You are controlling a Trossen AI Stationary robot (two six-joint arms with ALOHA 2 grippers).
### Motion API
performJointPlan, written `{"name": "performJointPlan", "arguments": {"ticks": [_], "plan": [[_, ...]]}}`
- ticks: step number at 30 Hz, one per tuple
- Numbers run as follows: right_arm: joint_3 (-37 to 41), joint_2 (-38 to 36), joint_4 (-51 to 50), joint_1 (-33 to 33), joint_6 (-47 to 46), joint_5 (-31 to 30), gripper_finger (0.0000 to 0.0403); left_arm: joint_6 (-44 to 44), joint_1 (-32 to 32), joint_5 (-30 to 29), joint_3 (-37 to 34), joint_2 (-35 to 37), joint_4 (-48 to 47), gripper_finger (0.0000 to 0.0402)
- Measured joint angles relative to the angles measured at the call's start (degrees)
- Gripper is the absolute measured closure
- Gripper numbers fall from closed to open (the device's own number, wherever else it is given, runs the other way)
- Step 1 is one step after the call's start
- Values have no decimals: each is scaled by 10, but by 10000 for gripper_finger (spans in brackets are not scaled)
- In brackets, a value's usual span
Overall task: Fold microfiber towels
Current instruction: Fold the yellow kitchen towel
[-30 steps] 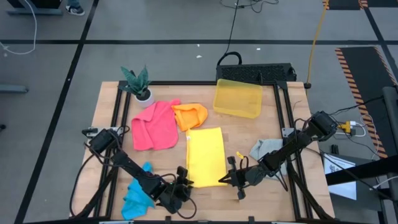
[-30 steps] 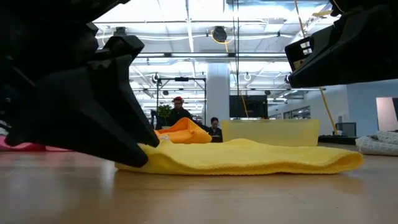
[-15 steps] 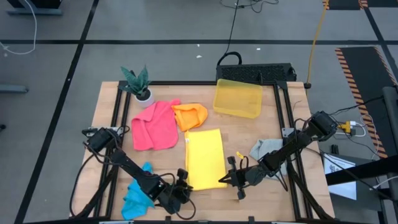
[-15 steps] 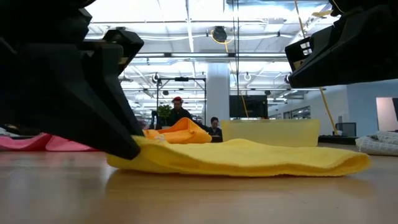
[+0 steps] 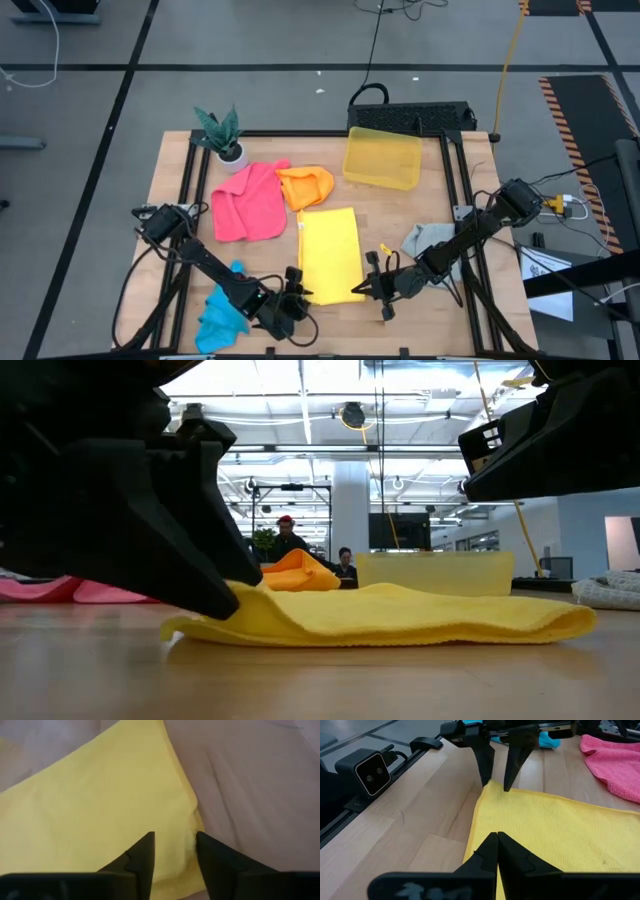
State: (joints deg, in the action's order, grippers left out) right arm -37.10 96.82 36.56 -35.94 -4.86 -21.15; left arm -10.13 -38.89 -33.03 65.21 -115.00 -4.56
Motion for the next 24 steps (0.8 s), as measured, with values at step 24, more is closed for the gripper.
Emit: {"name": "performJointPlan", "arguments": {"ticks": [24], "plan": [[0,0,-5,0,0,0,403,50,-35,-64,0,55,-95,394]]}}
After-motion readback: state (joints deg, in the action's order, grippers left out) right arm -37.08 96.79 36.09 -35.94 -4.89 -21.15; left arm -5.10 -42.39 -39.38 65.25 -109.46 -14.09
